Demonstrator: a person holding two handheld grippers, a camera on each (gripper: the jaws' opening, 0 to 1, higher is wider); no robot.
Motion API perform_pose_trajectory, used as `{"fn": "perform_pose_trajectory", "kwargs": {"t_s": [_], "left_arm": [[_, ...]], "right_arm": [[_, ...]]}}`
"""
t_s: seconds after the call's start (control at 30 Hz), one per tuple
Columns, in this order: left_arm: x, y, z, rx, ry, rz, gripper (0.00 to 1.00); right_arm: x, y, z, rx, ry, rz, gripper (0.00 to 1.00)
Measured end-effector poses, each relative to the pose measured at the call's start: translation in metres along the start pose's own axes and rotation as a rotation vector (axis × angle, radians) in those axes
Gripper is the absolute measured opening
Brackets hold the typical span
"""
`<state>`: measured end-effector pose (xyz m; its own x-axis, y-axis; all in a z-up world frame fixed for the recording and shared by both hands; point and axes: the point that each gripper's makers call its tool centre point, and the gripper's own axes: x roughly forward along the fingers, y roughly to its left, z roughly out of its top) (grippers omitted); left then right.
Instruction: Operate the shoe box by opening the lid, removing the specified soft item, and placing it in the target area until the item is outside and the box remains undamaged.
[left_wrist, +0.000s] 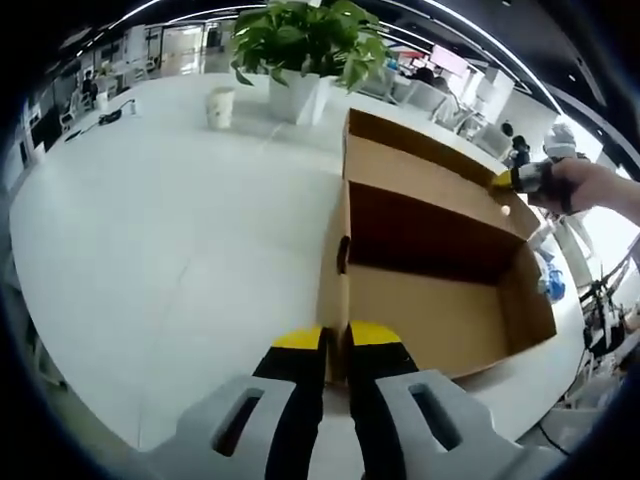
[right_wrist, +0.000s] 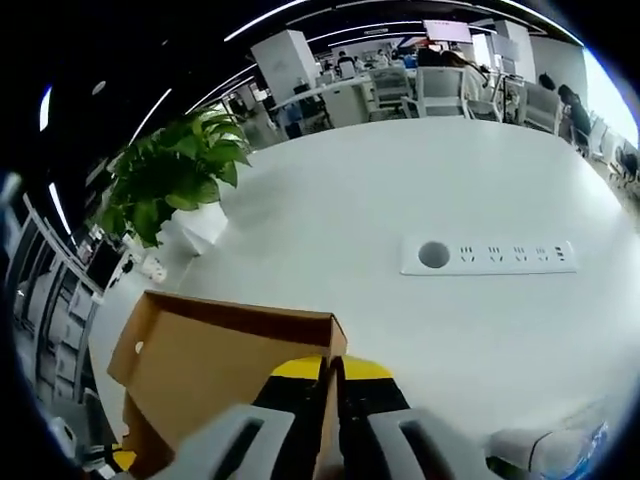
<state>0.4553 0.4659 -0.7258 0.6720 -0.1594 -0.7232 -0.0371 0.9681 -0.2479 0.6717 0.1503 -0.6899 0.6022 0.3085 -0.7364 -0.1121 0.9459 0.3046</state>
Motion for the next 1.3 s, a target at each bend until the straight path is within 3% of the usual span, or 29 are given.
{"fn": "perform_pose_trajectory", "kwargs": {"t_s": [0.3,0.67,0.83,1.3], "left_arm": [[0.0,-0.001,0.0,-0.002,0.001,0.01,0.07],[0.0,0.0,0.0,-0.025,0.002,0.02,0.07],[0.001,-0.001,0.0,-0.02,0.001,0.029,0.07],[0.002,0.0,0.0,-0.023,0.004,0.032,0.06]], "right_arm": [[-0.018,0.007,0.022,-0.054,-0.075,0.042,0.0],[-0.056,0.024,0.033,-0.089,-0.164,0.101,0.0],[-0.075,0.034,0.03,-0.146,-0.194,0.106,0.0],[-0.114,0.045,0.014,-0.175,-0.28,0.155,0.0]]}}
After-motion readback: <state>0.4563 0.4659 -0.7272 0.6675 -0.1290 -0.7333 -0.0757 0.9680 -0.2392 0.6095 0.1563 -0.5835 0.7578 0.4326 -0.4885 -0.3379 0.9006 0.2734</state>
